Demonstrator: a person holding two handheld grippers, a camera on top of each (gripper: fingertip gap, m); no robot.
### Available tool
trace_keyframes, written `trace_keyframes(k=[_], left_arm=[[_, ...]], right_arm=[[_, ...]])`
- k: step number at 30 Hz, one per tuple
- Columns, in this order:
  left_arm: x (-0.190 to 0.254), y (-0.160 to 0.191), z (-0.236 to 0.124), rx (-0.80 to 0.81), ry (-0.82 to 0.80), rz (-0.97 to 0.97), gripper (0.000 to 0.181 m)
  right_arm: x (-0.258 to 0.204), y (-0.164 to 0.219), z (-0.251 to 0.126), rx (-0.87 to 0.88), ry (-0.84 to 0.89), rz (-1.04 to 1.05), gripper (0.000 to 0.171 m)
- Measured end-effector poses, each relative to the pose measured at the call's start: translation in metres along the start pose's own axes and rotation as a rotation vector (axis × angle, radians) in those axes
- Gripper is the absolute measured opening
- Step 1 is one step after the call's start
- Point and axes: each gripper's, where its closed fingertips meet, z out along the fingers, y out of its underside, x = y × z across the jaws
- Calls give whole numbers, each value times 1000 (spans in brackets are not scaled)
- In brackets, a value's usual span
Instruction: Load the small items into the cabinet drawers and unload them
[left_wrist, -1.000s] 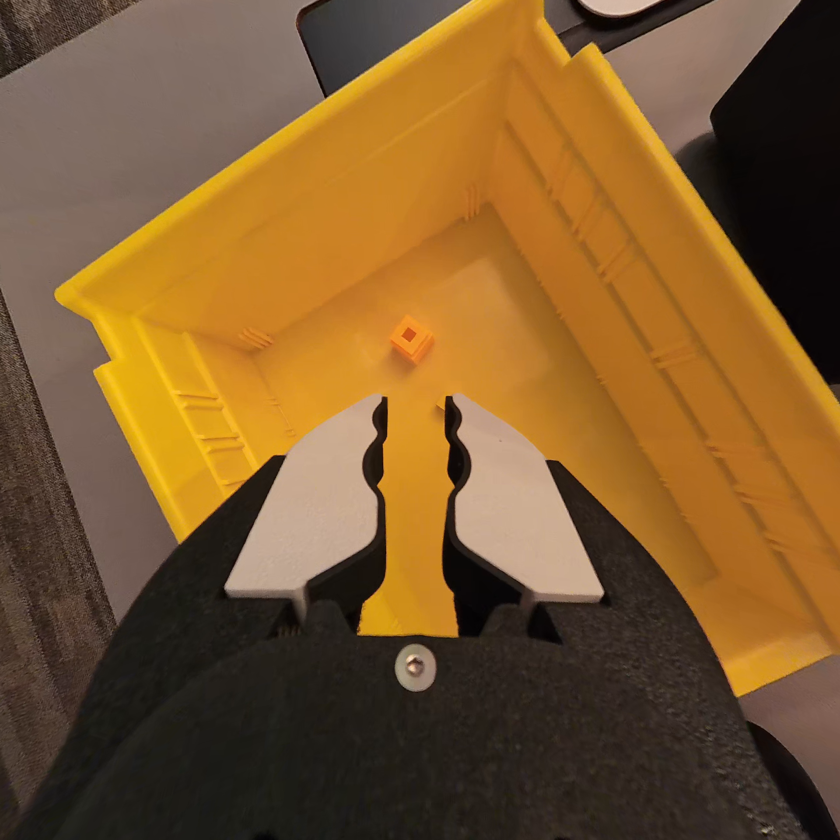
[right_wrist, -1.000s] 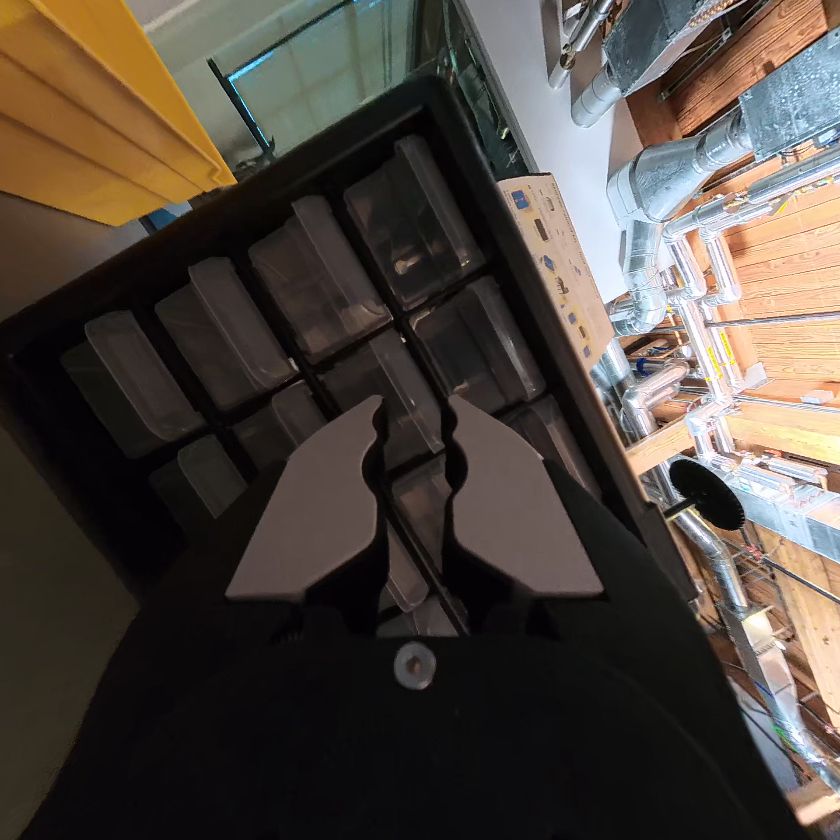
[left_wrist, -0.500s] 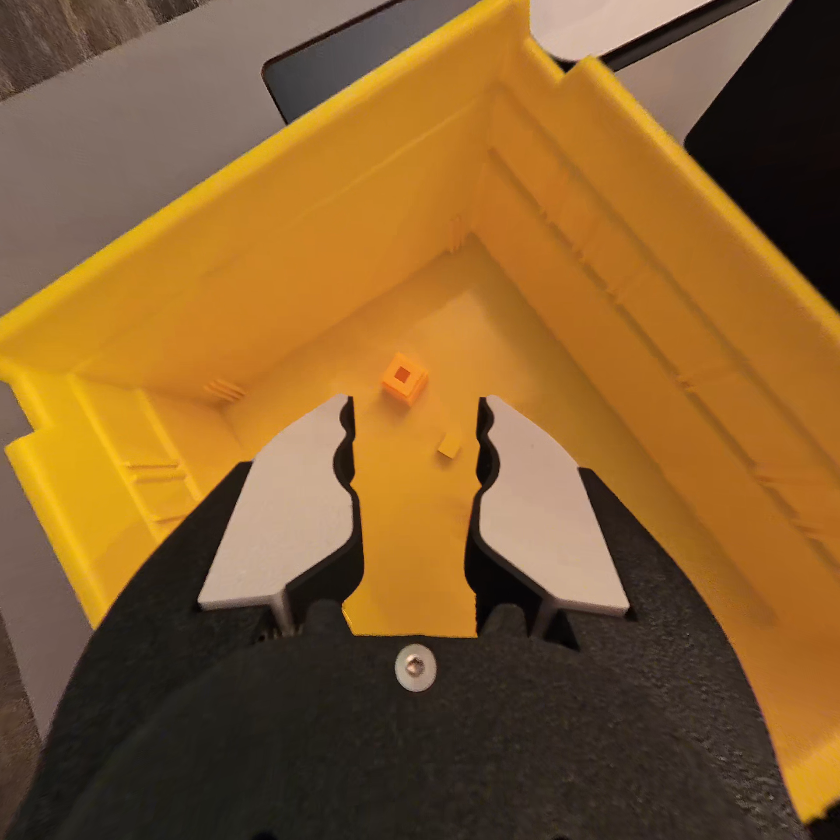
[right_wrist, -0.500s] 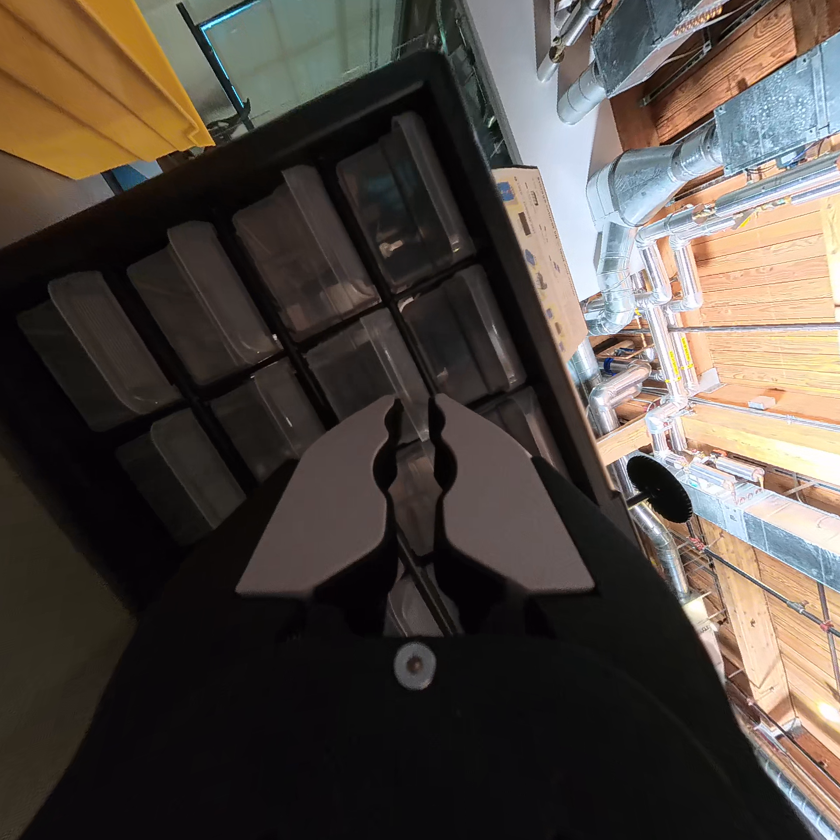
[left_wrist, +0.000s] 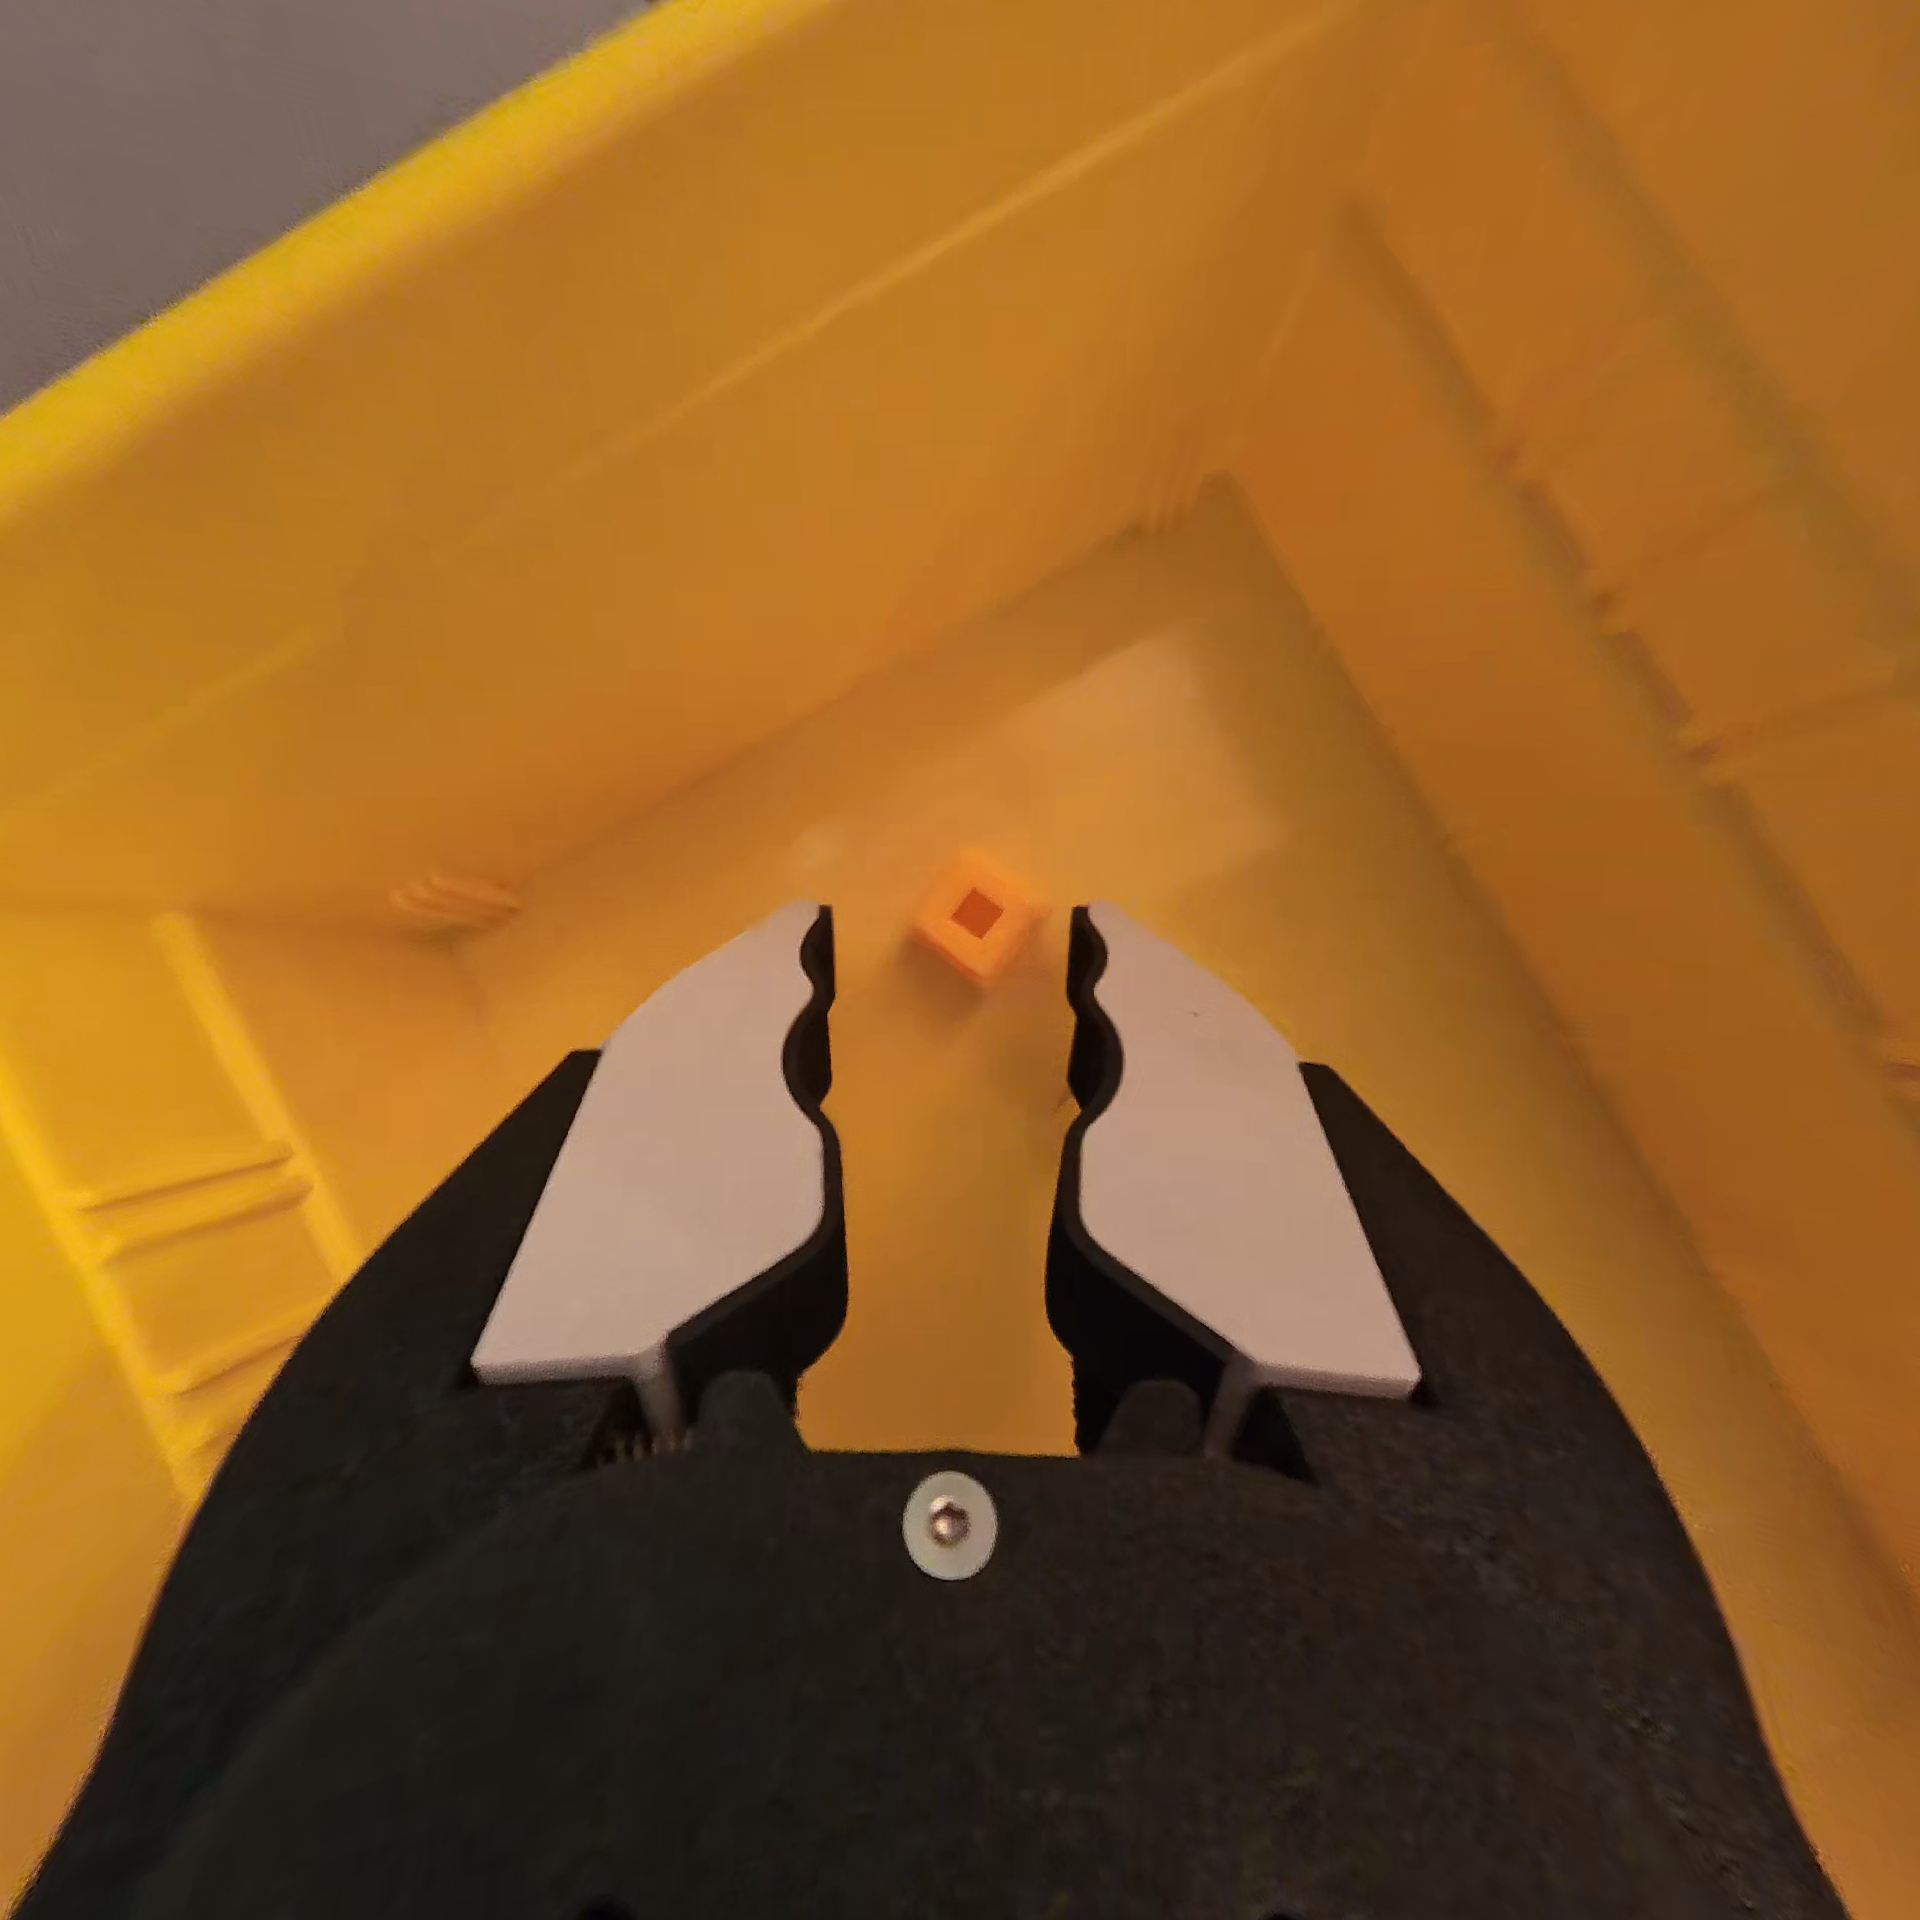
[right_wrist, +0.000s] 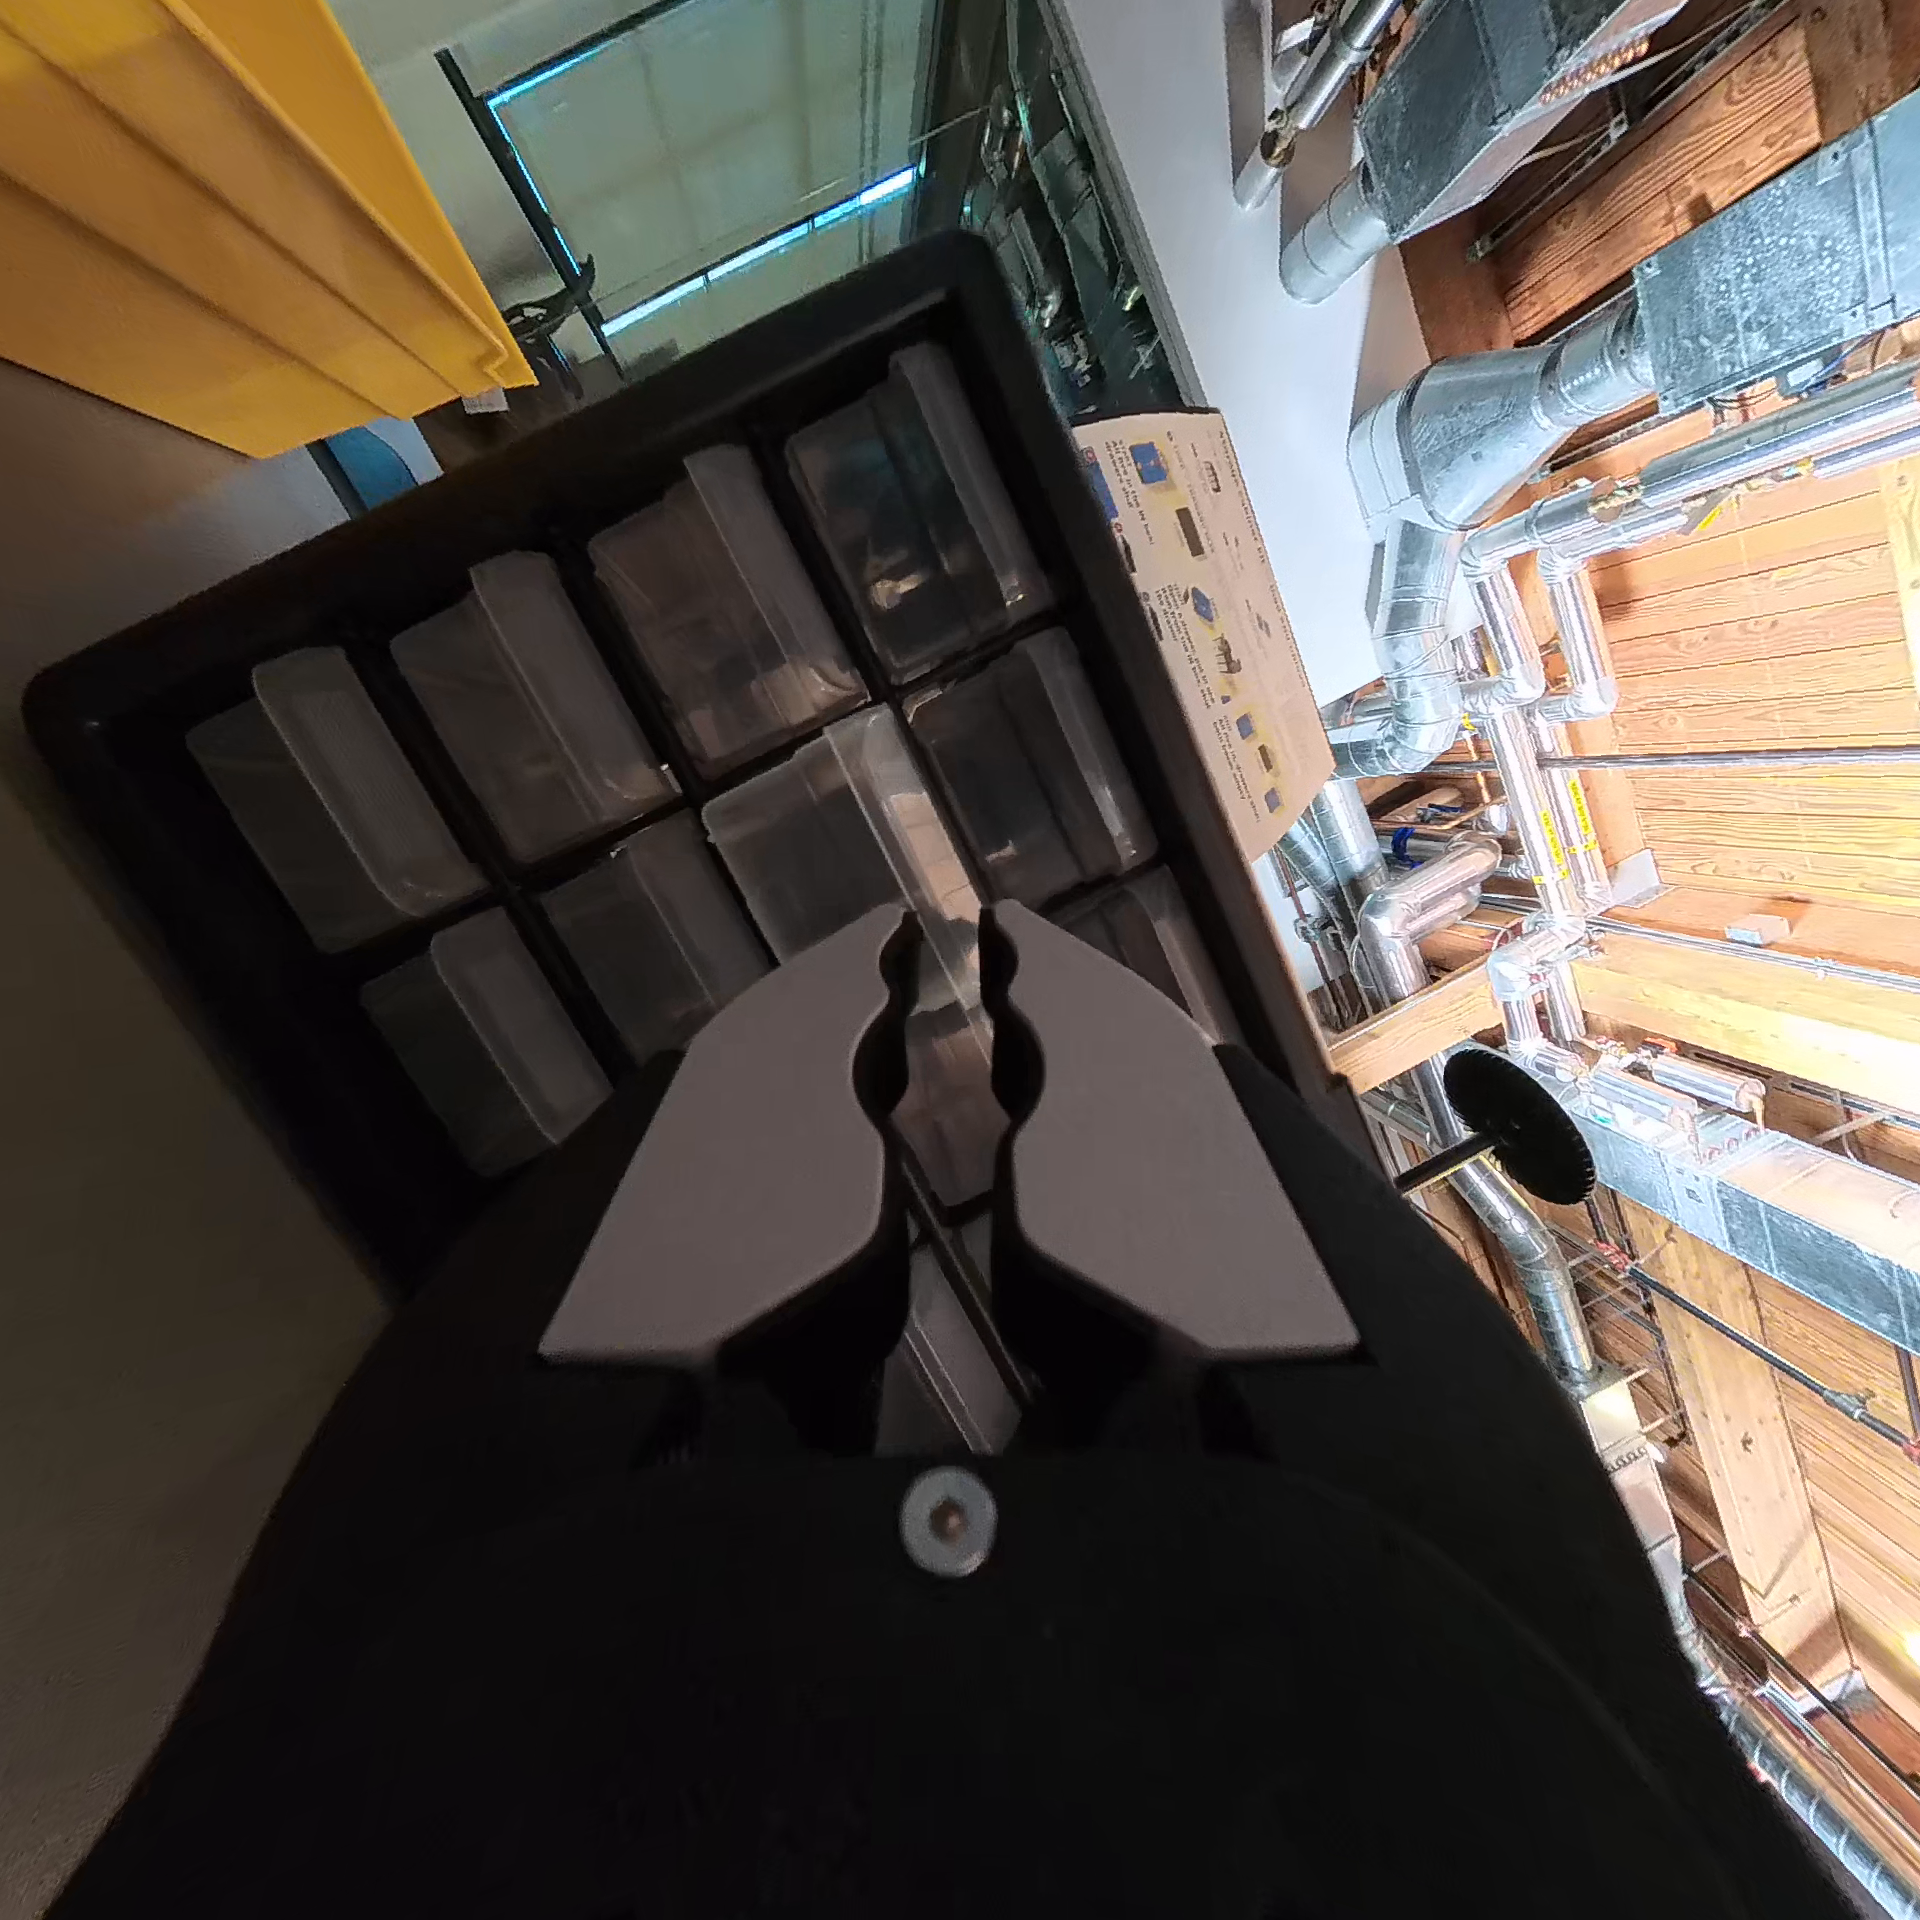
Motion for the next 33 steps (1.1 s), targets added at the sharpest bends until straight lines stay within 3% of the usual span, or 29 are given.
trace_keyframes(k=[3, 6, 7, 15, 19, 21, 26, 29, 33], left_arm=[[-4, 7, 5, -47, -47, 50, 33], [-1, 7, 6, -51, -47, 73, 2], [0, 6, 5, -46, -42, 71, 0], [-9, 4, -5, 5, -24, -10, 0], [2, -29, -15, 138, 80, -155, 36], [11, -30, -8, 71, 104, -201, 57], [8, -19, 15, -89, -64, -183, 55], [-6, -14, 17, -111, -179, -135, 25], [-7, -14, 13, -85, -139, -149, 22]], right_arm=[[0, 0, -3, 0, -9, 10, 12], [0, -2, -6, 6, -11, 16, 12], [0, -2, -7, 8, -11, 13, 12], [1, -4, -11, 11, -29, 30, 12], [1, -2, -9, 5, -38, 44, 12], [1, -2, -8, 4, -43, 48, 12], [1, -1, -7, -4, -57, 60, 13], [1, 0, -6, -6, -63, 67, 13], [0, 0, -7, -2, -71, 75, 13]])
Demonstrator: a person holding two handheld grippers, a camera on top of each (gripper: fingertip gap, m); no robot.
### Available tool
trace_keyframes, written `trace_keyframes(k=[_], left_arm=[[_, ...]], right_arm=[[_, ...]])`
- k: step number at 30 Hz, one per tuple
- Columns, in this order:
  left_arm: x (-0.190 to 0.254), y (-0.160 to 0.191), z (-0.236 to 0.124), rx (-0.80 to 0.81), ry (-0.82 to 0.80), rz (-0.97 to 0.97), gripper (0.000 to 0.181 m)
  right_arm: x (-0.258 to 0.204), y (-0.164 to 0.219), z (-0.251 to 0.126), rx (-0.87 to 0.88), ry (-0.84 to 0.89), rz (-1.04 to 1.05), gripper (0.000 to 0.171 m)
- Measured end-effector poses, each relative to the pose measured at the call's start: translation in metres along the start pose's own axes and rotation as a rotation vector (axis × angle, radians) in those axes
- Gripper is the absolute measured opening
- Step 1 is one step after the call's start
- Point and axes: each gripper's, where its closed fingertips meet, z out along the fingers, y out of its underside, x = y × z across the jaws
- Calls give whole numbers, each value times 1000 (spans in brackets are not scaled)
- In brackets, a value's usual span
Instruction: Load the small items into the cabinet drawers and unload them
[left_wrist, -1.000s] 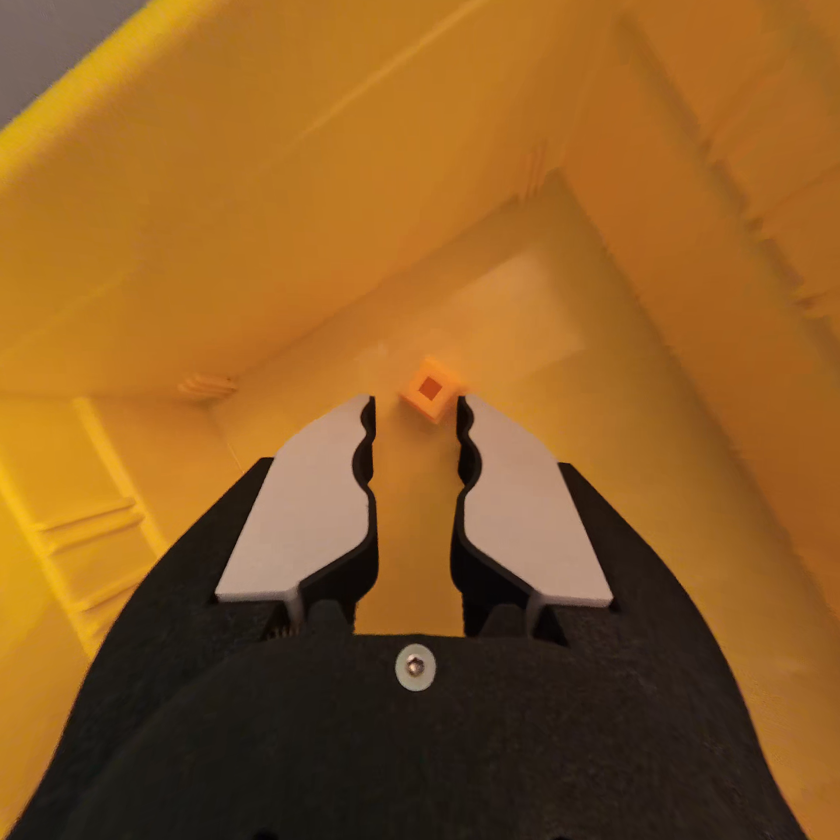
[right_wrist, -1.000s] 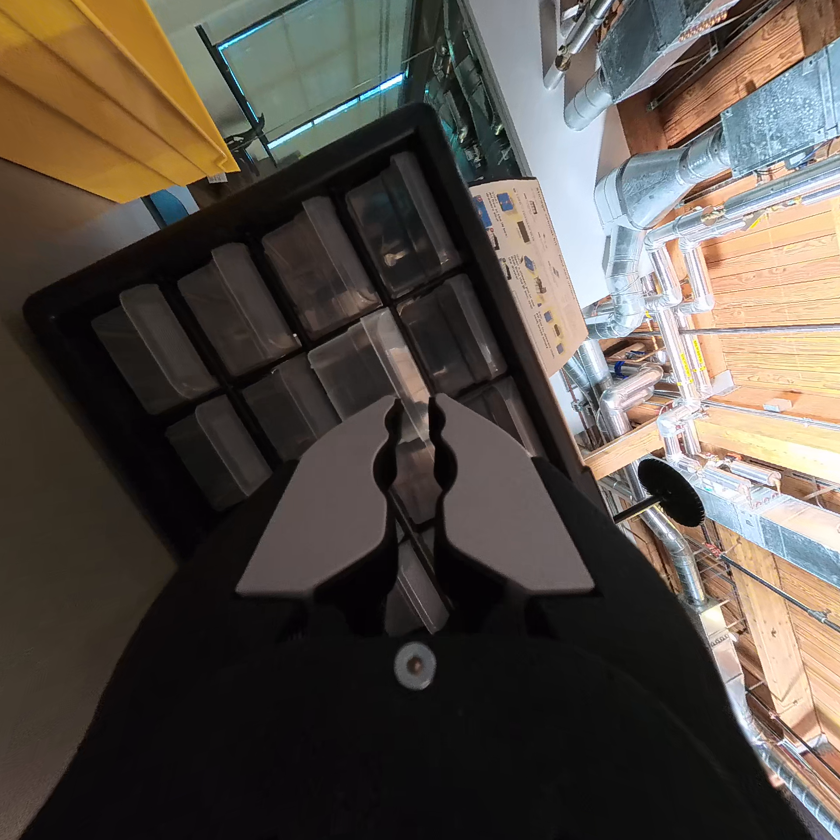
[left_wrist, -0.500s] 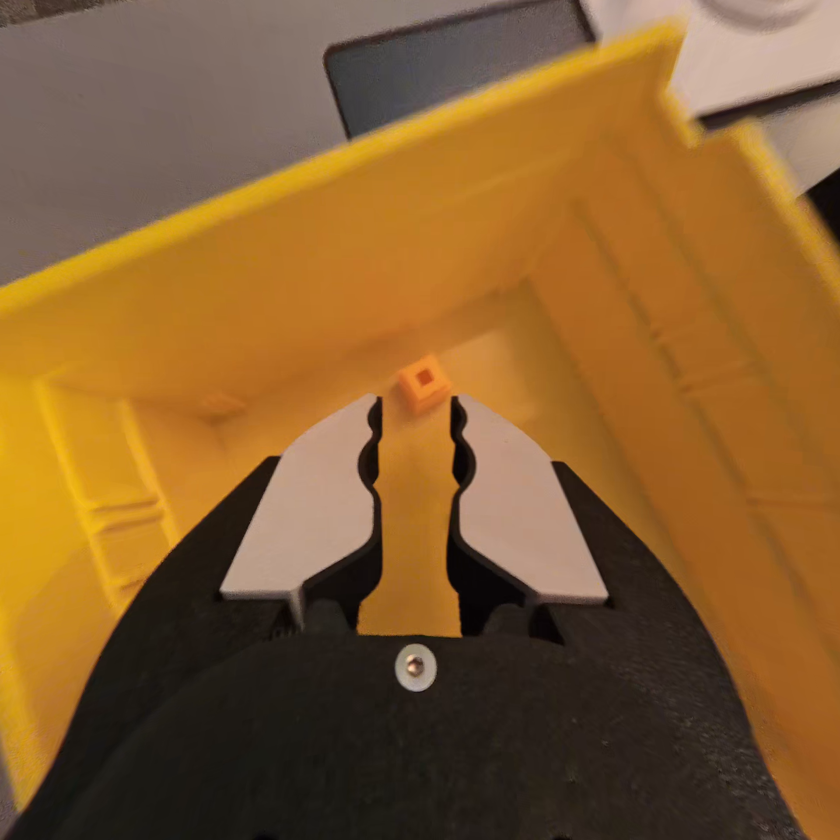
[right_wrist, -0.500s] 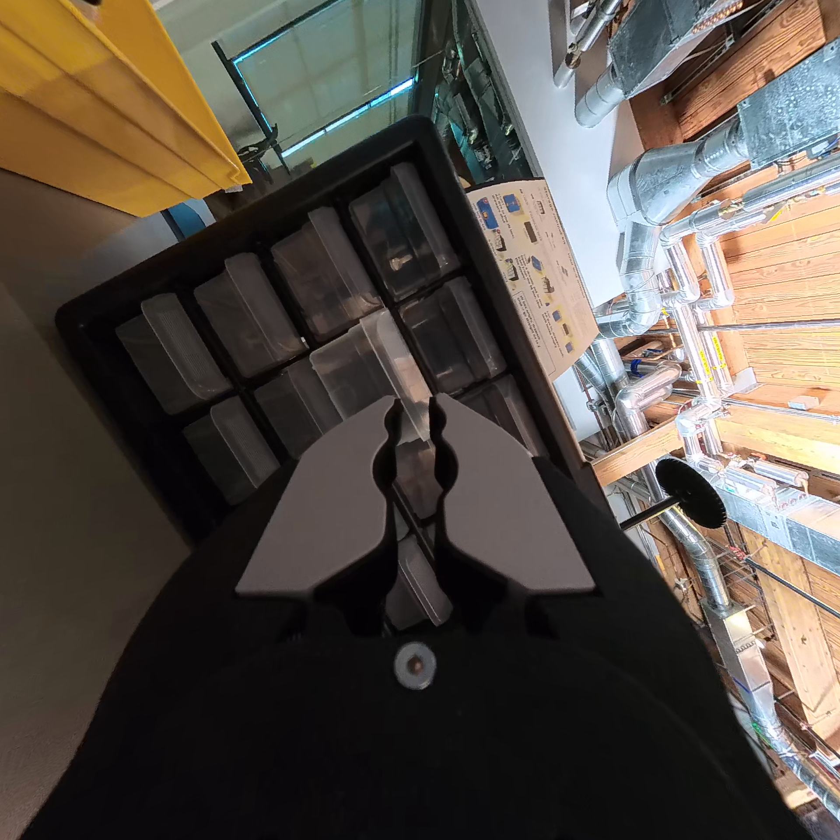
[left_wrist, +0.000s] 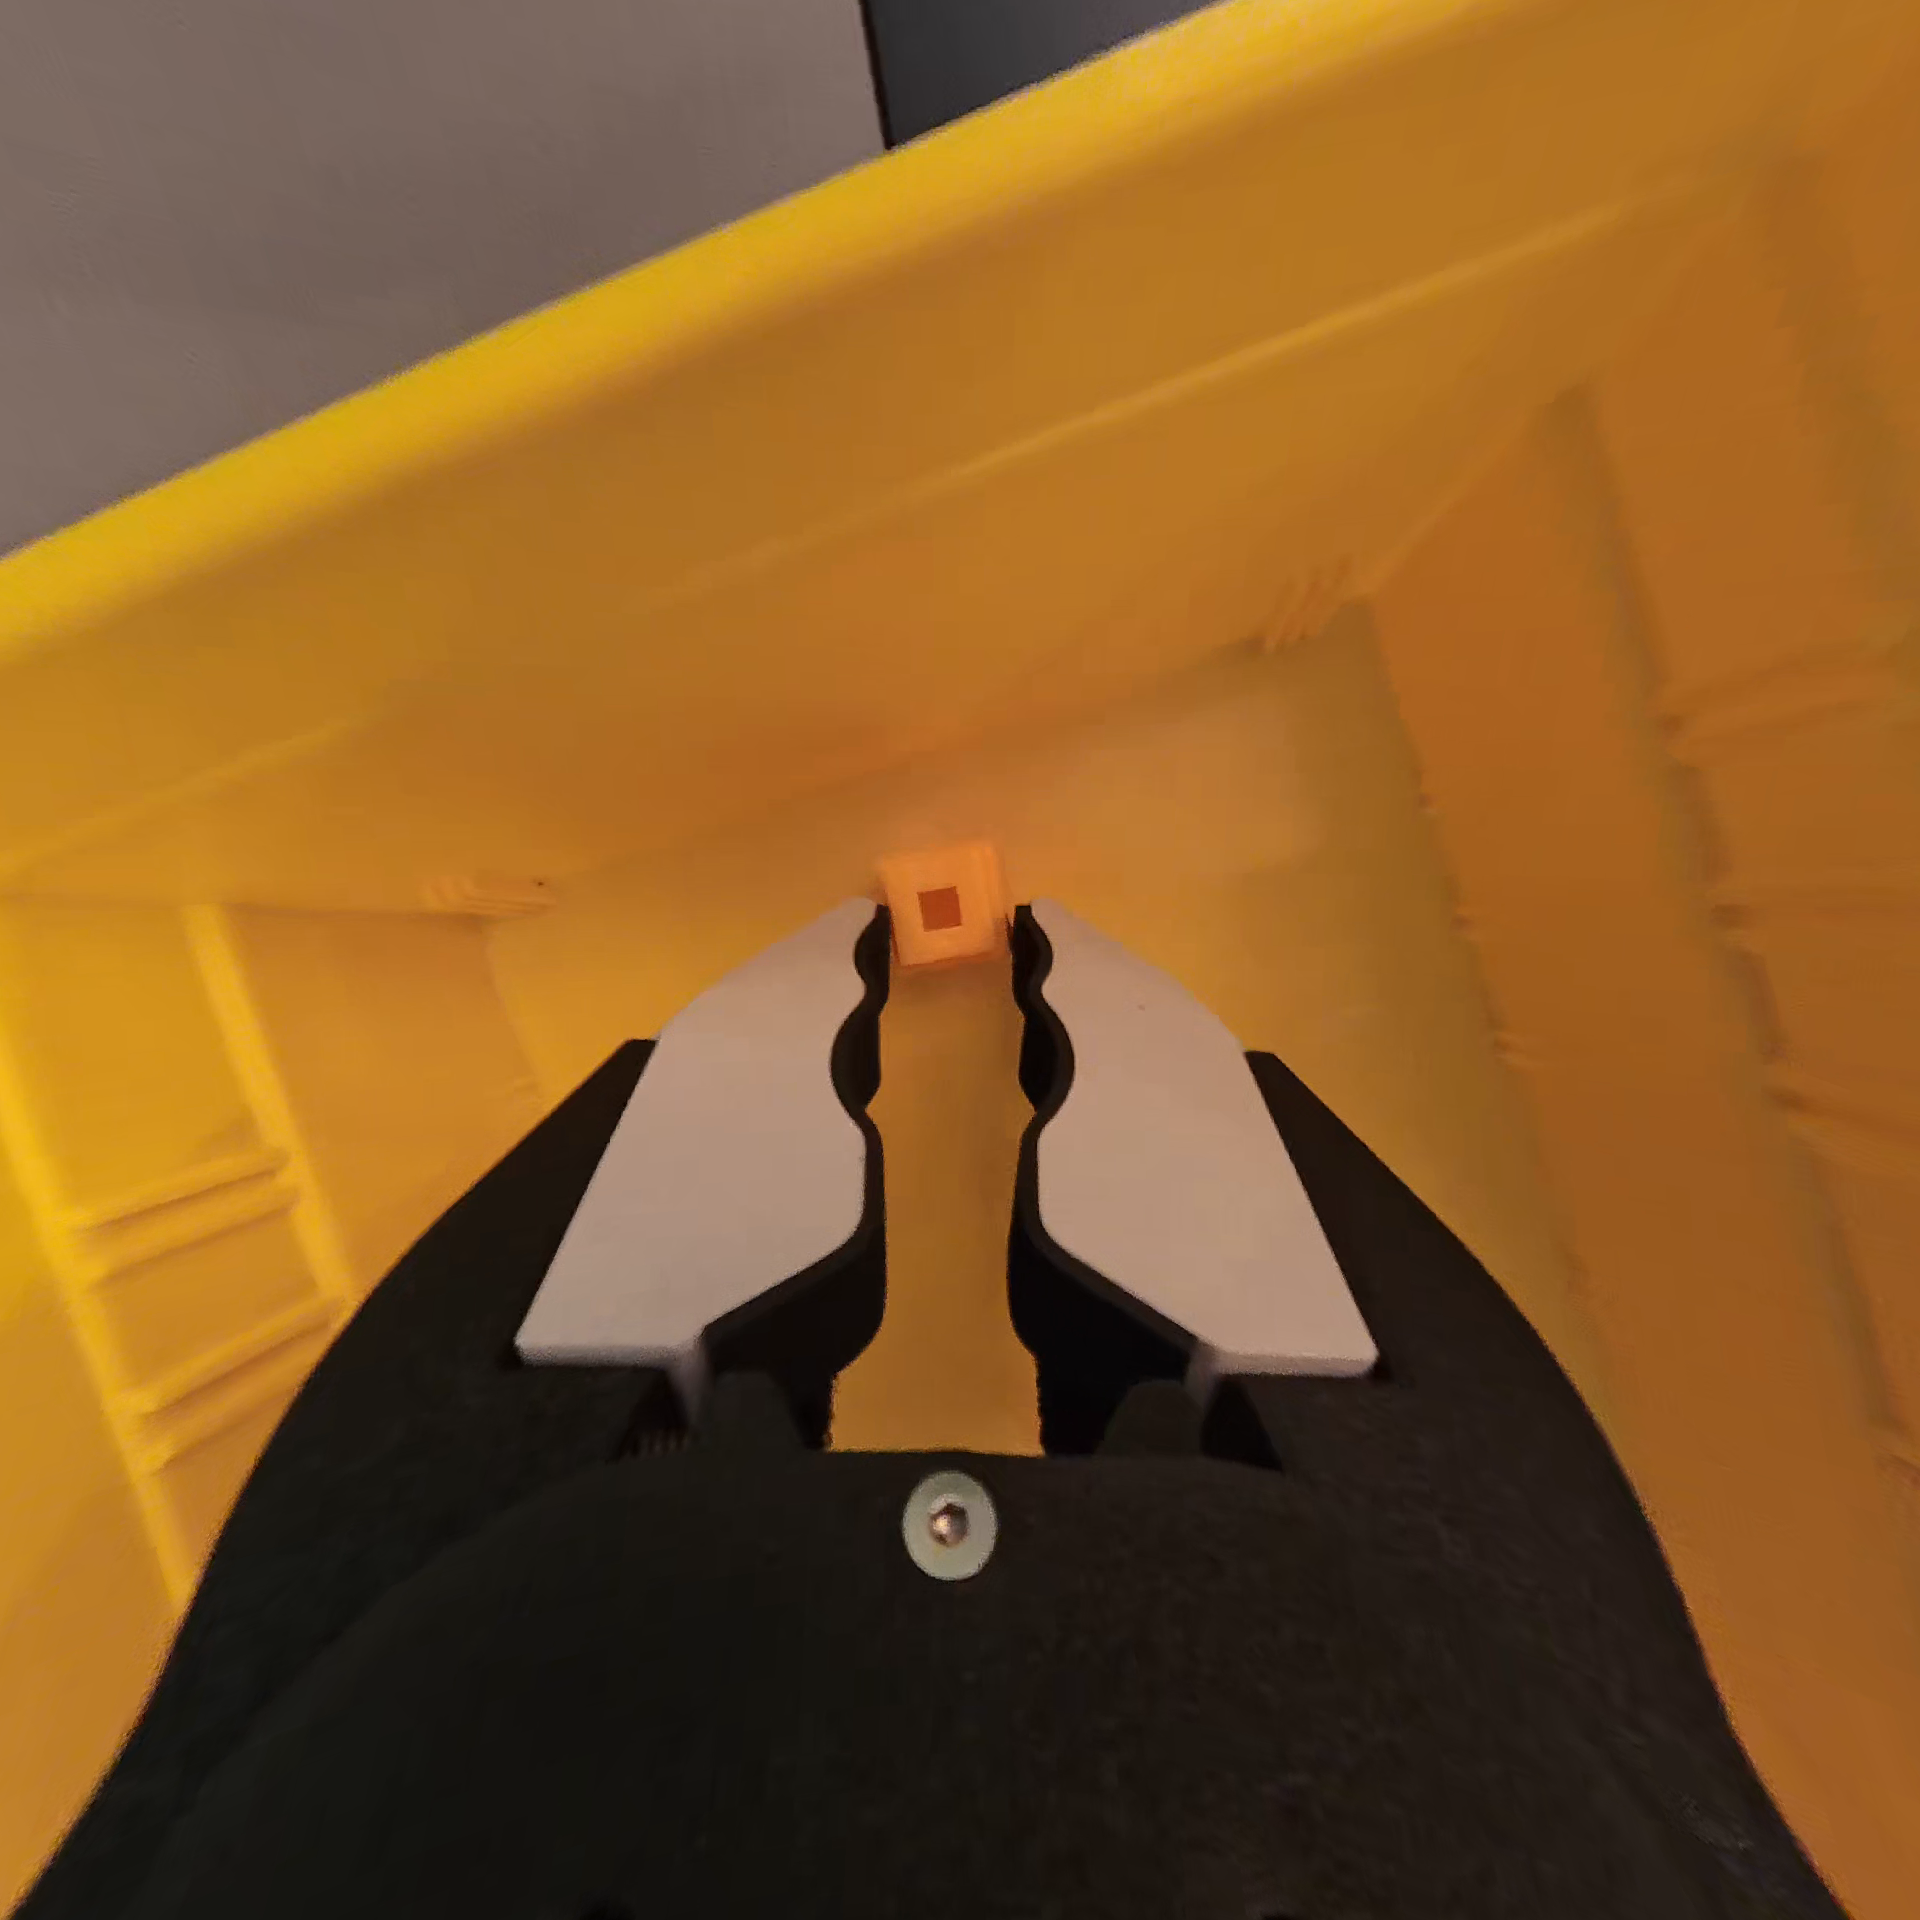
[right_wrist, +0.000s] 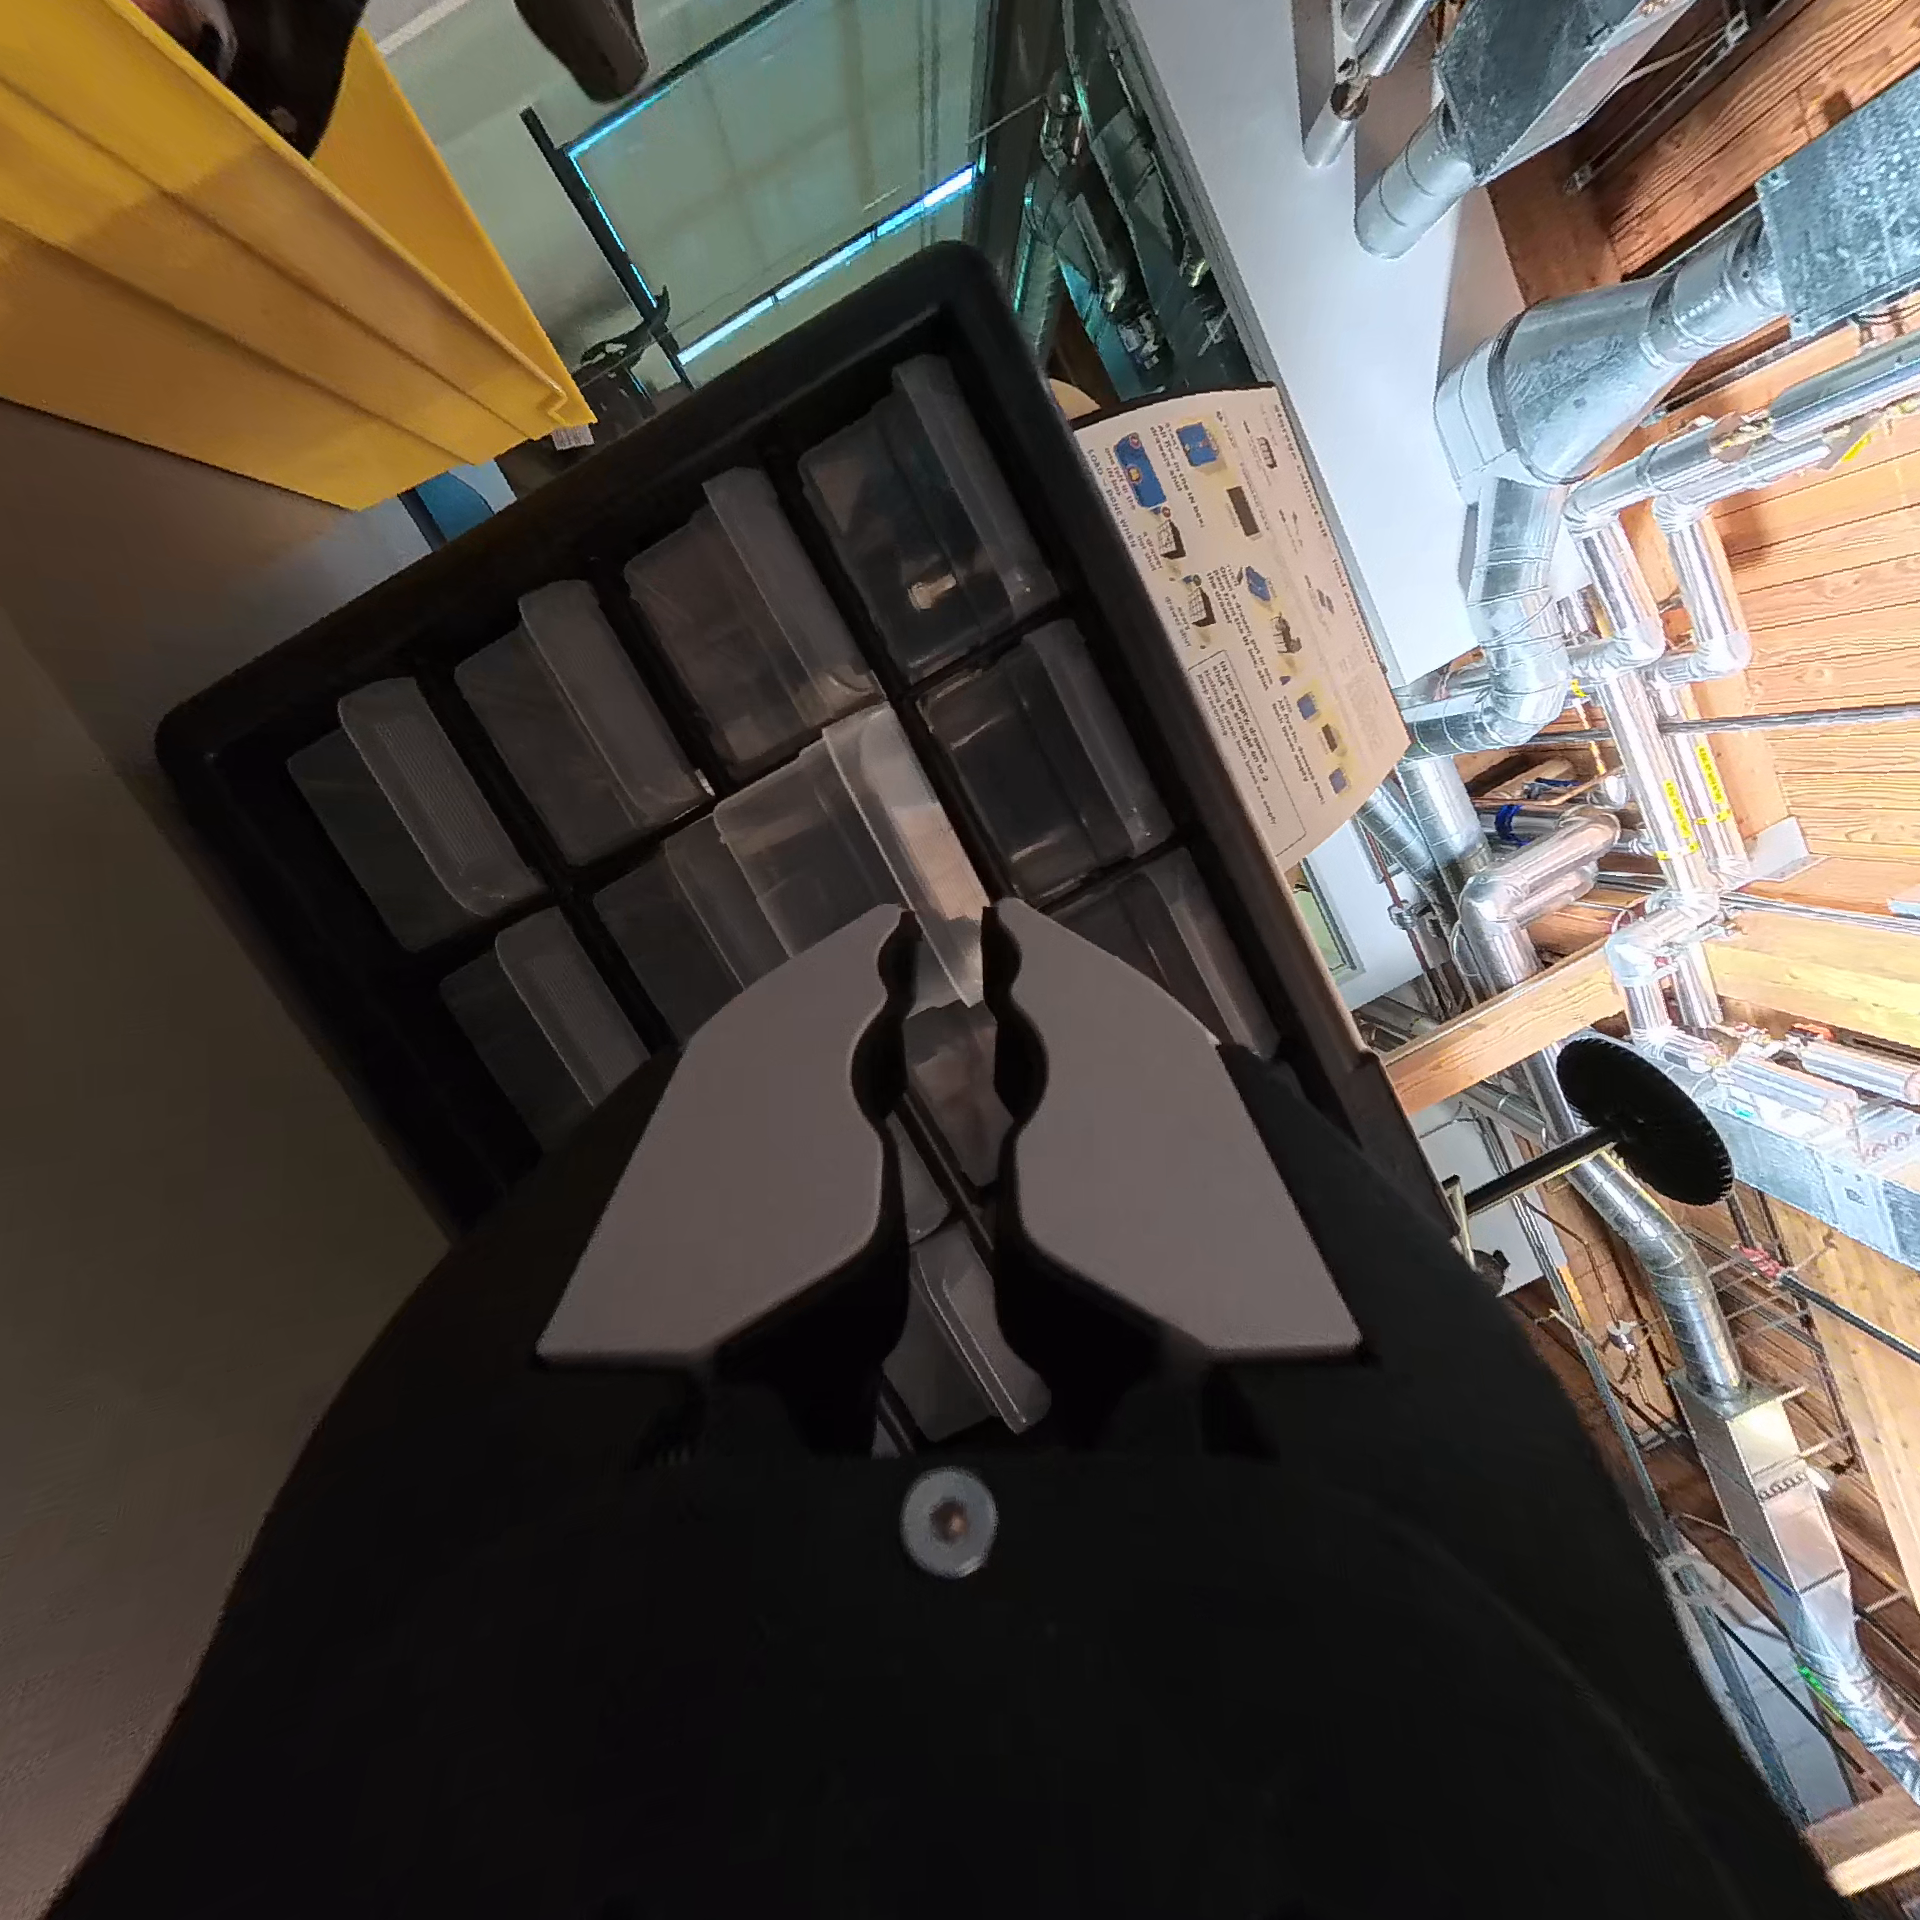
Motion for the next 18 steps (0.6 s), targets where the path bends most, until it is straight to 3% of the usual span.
trace_keyframes(k=[5, 9, 14, 16, 18], left_arm=[[3, -11, -46, 101, 110, -30, 22], [21, -44, -135, 351, 279, -73, 22], [123, -44, -259, 565, 691, 201, 21], [169, -33, -283, 588, 777, 354, 22], [202, -29, -284, 577, 750, 446, 22]], right_arm=[[-1, -2, -4, -4, 0, -2, 13], [-1, -2, -9, 1, -3, -10, 11], [-2, -4, -11, 7, -8, -8, 11], [0, -5, -11, 8, 13, -26, 11], [-1, -4, -9, 10, 9, -34, 18]])
